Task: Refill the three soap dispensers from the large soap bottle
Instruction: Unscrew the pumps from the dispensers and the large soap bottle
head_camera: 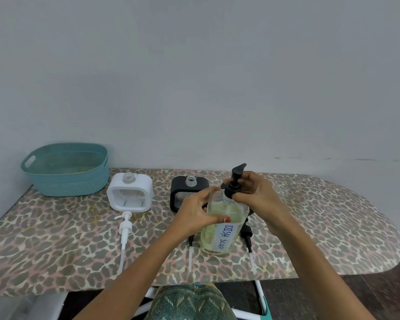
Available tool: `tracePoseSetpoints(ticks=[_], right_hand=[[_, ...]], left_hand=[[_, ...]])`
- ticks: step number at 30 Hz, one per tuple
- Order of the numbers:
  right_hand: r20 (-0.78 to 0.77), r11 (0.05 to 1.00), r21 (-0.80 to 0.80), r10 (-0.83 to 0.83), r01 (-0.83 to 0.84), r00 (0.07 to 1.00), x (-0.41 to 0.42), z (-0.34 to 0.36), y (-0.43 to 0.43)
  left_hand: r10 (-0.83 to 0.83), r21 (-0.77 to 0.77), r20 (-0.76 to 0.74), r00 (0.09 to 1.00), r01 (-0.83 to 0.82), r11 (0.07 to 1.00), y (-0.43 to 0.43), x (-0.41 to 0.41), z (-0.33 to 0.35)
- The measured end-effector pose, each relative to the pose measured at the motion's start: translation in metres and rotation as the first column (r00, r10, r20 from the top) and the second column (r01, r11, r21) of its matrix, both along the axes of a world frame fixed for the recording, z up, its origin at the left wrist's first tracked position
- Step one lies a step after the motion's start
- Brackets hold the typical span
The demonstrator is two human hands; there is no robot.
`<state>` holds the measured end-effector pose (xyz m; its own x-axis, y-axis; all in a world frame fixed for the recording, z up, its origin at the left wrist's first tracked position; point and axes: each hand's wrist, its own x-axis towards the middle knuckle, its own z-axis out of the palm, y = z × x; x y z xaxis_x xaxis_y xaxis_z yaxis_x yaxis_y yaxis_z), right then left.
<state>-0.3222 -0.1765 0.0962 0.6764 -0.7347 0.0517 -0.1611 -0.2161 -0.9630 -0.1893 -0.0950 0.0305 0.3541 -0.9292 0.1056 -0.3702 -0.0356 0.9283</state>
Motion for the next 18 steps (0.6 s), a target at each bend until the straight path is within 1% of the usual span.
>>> tracePoseSetpoints(ticks=[1,2,4,5,6,7,9,12,13,14,15,18], right_hand=[[-0.014,1.000,-0.024,-0.014,0.013,1.000,0.002,-0.001,0.001],[-0.043,0.994,-0.093,-0.055,0.050,0.998,0.004,-0.004,0.003],[-0.087,0.949,-0.280,-0.178,0.147,0.980,0.010,-0.009,0.005],[-0.089,0.922,-0.344,-0.221,0.178,0.971,0.012,-0.010,0.006],[-0.079,0.909,-0.369,-0.239,0.194,0.968,0.013,-0.010,0.006],[-0.071,0.908,-0.369,-0.239,0.198,0.968,0.012,-0.009,0.006],[-0.071,0.932,-0.316,-0.208,0.175,0.976,0.010,-0.007,0.004],[-0.029,0.987,-0.142,-0.081,0.076,0.996,0.004,0.001,0.004],[-0.020,0.993,-0.109,-0.053,0.050,0.998,0.003,0.002,0.004],[-0.028,0.993,-0.110,-0.050,0.046,0.998,0.003,0.002,0.004],[-0.053,0.988,-0.146,-0.067,0.059,0.996,0.003,0.002,0.004],[-0.143,0.931,-0.350,-0.160,0.101,0.977,0.007,-0.001,0.003]], left_hand=[[0.001,0.000,0.002,1.000,-0.001,1.000,0.000,0.000,0.000],[-0.001,-0.003,0.002,1.000,0.001,1.000,0.000,0.000,0.001],[-0.006,-0.007,0.001,1.000,0.006,1.000,0.000,0.000,0.001],[-0.006,-0.007,-0.002,1.000,0.006,1.000,0.000,0.000,0.001],[-0.004,-0.004,-0.007,1.000,0.004,1.000,0.000,0.000,0.000],[-0.001,-0.002,-0.014,1.000,0.001,1.000,0.000,0.001,-0.001],[0.001,-0.002,-0.018,1.000,-0.001,1.000,-0.001,0.001,-0.002],[0.002,-0.010,-0.010,1.000,-0.002,1.000,-0.001,0.001,-0.002],[0.005,-0.009,-0.010,1.000,-0.005,1.000,-0.002,0.001,-0.002],[0.005,-0.008,-0.012,1.000,-0.006,1.000,-0.002,0.001,-0.003],[0.006,-0.007,-0.015,1.000,-0.006,1.000,-0.002,0.001,-0.003],[0.008,-0.007,-0.024,1.000,-0.008,1.000,-0.002,0.002,-0.004]])
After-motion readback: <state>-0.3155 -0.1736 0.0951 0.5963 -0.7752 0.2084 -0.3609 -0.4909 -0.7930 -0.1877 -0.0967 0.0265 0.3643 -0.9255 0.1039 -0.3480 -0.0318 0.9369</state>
